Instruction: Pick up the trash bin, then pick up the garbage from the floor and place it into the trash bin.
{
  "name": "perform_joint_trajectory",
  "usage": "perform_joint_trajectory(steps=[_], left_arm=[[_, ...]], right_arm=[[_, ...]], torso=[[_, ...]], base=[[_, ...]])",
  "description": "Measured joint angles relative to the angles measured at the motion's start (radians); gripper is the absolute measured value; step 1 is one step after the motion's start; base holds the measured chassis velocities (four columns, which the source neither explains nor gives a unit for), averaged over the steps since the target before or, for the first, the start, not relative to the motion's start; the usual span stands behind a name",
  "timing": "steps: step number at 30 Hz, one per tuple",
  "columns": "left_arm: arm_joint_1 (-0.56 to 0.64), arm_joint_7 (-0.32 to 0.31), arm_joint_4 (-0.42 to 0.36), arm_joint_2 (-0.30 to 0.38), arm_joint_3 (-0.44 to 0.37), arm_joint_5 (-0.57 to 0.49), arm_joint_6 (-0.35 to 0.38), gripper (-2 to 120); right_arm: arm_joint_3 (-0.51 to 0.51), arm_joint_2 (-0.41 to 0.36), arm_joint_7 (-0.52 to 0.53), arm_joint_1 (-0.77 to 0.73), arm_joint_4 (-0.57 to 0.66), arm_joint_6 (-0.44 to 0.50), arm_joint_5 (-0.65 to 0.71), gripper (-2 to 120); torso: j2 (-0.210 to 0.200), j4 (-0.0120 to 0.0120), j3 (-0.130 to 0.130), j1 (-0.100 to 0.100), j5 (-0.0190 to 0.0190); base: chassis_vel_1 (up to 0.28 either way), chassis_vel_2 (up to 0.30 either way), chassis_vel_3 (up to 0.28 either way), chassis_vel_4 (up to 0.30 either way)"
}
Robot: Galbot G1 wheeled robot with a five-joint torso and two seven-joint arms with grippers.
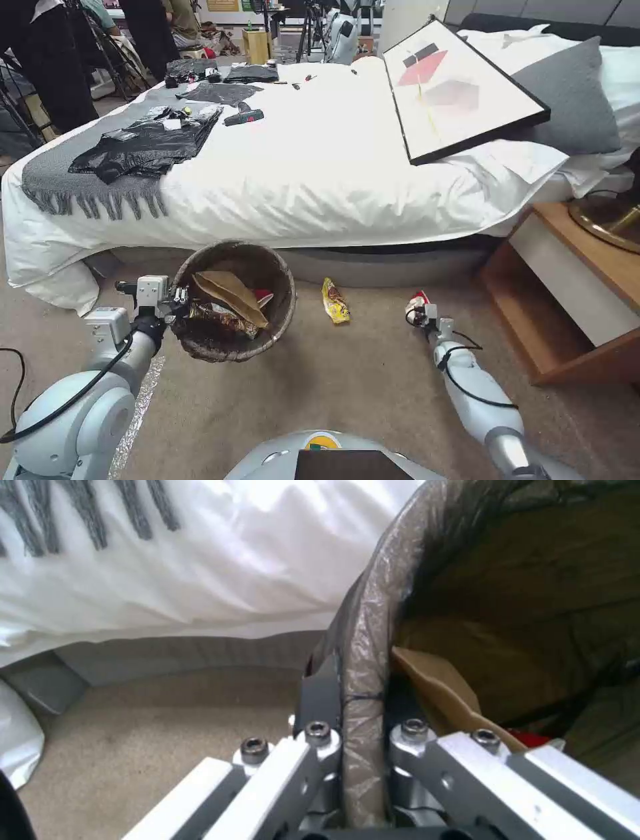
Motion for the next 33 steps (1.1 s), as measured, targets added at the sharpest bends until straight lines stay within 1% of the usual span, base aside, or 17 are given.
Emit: perform_joint_trajectory(steps=[3, 6, 7, 9, 11, 13, 15, 16, 17, 20, 21, 24, 25, 26, 28, 30, 33], left_arm=[[0.0, -0.002, 0.0, 0.0, 0.0, 0.0, 0.0, 2], [-0.002, -0.007, 0.0, -0.004, 0.002, -0.001, 0.0, 2], [-0.002, -0.007, 0.0, -0.004, 0.002, -0.001, 0.0, 2], [-0.006, -0.011, 0.0, -0.007, 0.006, 0.0, 0.0, 2], [-0.007, -0.012, 0.0, -0.007, 0.007, 0.0, 0.0, 2], [-0.01, -0.013, 0.0, -0.006, 0.008, 0.0, 0.0, 2], [-0.013, -0.014, 0.0, -0.005, 0.008, -0.001, 0.0, 2], [-0.013, -0.014, 0.0, -0.005, 0.008, -0.001, 0.0, 2], [-0.014, -0.015, 0.0, -0.003, 0.008, -0.002, 0.0, 2], [-0.018, -0.016, 0.0, 0.0, 0.007, -0.003, 0.0, 2], [-0.018, -0.016, 0.0, 0.0, 0.007, -0.003, 0.0, 2], [-0.025, -0.016, 0.002, 0.001, 0.011, -0.004, 0.0, 2], [-0.03, -0.018, 0.006, 0.001, 0.015, -0.004, 0.0, 2], [-0.03, -0.018, 0.006, 0.001, 0.015, -0.004, 0.0, 2], [-0.035, -0.017, 0.012, 0.001, 0.02, -0.004, 0.0, 2], [-0.036, -0.017, 0.013, 0.002, 0.021, -0.004, 0.0, 2], [-0.04, -0.015, 0.016, 0.006, 0.024, -0.005, 0.0, 2]], right_arm=[[0.023, -0.006, 0.0, -0.038, 0.084, -0.014, -0.012, 0], [0.067, -0.015, 0.021, -0.121, 0.283, -0.068, -0.014, 0], [0.067, -0.015, 0.021, -0.121, 0.283, -0.068, -0.014, 0], [0.087, -0.032, 0.031, -0.196, 0.479, -0.126, 0.01, 0], [0.092, -0.039, 0.034, -0.218, 0.531, -0.14, 0.018, 0], [0.11, -0.061, 0.041, -0.306, 0.692, -0.173, 0.037, 0], [0.125, -0.075, 0.044, -0.366, 0.8, -0.19, 0.054, 0], [0.125, -0.075, 0.044, -0.366, 0.8, -0.19, 0.054, 0], [0.139, -0.085, 0.05, -0.414, 0.898, -0.205, 0.075, 0], [0.164, -0.098, 0.065, -0.488, 1.082, -0.26, 0.138, 0], [0.164, -0.098, 0.065, -0.488, 1.082, -0.26, 0.138, 0], [0.174, -0.107, 0.069, -0.512, 1.19, -0.295, 0.181, 0], [0.172, -0.117, 0.069, -0.516, 1.264, -0.319, 0.211, 0], [0.172, -0.117, 0.069, -0.516, 1.264, -0.319, 0.211, 0], [0.143, -0.144, 0.075, -0.499, 1.362, -0.377, 0.273, 0], [0.13, -0.153, 0.079, -0.489, 1.384, -0.39, 0.288, 0], [0.056, -0.2, 0.085, -0.416, 1.461, -0.442, 0.347, 0]], torso=[[0.0, -0.0003, 0.0, 0.0, 0.0001], [0.0, -0.0001, 0.0, 0.0, -0.0003], [0.0, -0.0001, 0.0, 0.0, -0.0003], [0.0, 0.0001, 0.0, 0.0, -0.0005], [0.0, 0.0003, 0.0, 0.0, -0.0012], [0.0, 0.0002, 0.0, 0.0, -0.0005], [0.0, -0.0004, 0.0, 0.0, -0.0003], [0.0, -0.0004, 0.0, 0.0, -0.0003], [0.0, -0.0003, 0.0, 0.0, -0.0009], [0.0, 0.0, 0.0, 0.0, -0.0006], [0.0, 0.0, 0.0, 0.0, -0.0006], [0.0, 0.0, 0.0, 0.0, -0.0006], [0.0, -0.0001, 0.0, 0.0, -0.0007], [0.0, -0.0001, 0.0, 0.0, -0.0007], [0.0, 0.0, 0.0, 0.0, -0.0008], [0.0, 0.0002, 0.0, 0.0, -0.0007], [0.0, 0.0003, 0.0, 0.0, -0.0005]], base=[[0.0, 0.0, 0.0, 0.0], [0.0, 0.0, 0.0, 0.0], [0.0, 0.0, 0.0, 0.0], [0.0, 0.0, 0.0, 0.0], [0.0, 0.0, 0.0, 0.0], [0.0, 0.0, 0.0, 0.0], [0.0, 0.0, 0.0, 0.0], [0.0, 0.0, 0.0, 0.0], [0.0, 0.0, 0.0, 0.0], [0.0, 0.0, 0.0, 0.0], [0.0, 0.0, 0.0, 0.0], [0.0, 0.0, 0.0, 0.0], [0.0, 0.0, 0.0, 0.0], [0.0, 0.0, 0.0, 0.0], [0.0, 0.0, 0.0, 0.0], [0.0, 0.0, 0.0, 0.0], [0.0, 0.0, 0.0, 0.0]])
